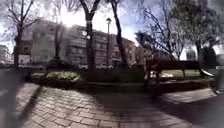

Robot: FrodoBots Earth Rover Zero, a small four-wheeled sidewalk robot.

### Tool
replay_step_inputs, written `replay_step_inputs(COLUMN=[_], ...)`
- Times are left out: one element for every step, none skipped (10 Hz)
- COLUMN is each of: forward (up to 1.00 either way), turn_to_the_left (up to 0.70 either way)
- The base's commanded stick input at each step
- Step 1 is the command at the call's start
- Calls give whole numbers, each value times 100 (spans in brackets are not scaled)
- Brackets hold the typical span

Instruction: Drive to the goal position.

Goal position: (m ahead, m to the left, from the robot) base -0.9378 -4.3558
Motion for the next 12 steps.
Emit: replay_step_inputs(forward=[-70, -70, 0, 0, 30, 62, 70, 70, 70, 70, 70, 70], turn_to_the_left=[35, 35, 67, 3, -15, -31, -35, -35, -35, -35, -35, -35])
